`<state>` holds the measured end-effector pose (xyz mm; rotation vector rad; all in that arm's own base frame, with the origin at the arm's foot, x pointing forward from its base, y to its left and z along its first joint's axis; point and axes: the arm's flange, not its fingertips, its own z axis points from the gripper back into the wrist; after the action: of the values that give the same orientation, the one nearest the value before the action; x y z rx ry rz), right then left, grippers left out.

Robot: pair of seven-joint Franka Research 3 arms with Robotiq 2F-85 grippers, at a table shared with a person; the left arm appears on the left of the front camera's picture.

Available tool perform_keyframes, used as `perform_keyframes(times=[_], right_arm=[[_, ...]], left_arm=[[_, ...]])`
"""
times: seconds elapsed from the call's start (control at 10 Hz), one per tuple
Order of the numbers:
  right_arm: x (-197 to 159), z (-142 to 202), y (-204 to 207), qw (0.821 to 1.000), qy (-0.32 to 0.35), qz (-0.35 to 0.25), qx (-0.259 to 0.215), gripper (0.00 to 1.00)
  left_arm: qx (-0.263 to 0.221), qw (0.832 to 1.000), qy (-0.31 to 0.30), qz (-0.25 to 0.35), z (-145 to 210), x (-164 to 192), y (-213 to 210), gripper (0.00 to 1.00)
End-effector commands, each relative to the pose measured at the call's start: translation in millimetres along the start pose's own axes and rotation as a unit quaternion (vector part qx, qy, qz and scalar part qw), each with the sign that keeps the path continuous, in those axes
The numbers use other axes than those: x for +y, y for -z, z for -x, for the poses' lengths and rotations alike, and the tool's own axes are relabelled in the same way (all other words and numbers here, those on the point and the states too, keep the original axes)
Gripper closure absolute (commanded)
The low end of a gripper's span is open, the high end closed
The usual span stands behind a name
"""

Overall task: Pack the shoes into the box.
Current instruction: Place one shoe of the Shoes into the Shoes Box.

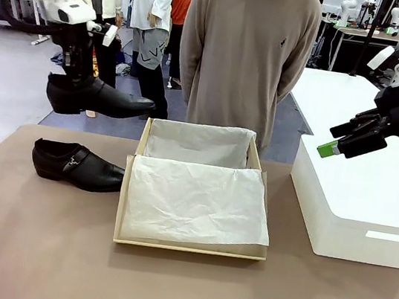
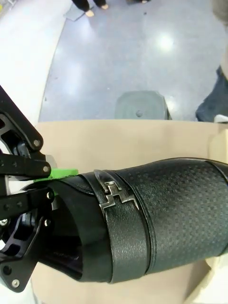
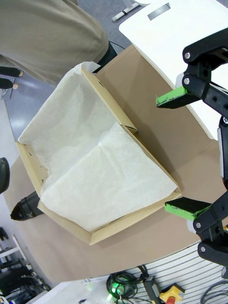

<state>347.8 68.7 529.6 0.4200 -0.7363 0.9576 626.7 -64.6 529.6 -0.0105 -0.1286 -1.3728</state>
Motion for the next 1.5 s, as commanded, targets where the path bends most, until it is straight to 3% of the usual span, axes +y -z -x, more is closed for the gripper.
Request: perform_keyframes(times=[0.0,0.3,1.1,1.4], right_arm=[[-2.9,-0.1,1.2,1.000,-0.009,-0.008,-0.010,0.00],[-2.9,-0.1,1.2,1.000,-0.009,-0.008,-0.010,0.00],[-2.9,-0.1,1.2,1.000,-0.009,-0.008,-0.010,0.00],[-2.9,-0.1,1.2,1.000,-0.009,-0.008,-0.010,0.00]], left_arm=[[0.028,1.000,-0.006,0.008,-22.2,-12.6,-5.6,1.00],[0.034,0.999,-0.004,0.037,-46.8,-18.1,-3.7,1.00],[0.031,0.998,0.004,0.045,-49.3,-24.2,9.5,1.00],[0.034,0.997,-0.020,0.063,-98.4,-29.4,-8.8,1.00]])
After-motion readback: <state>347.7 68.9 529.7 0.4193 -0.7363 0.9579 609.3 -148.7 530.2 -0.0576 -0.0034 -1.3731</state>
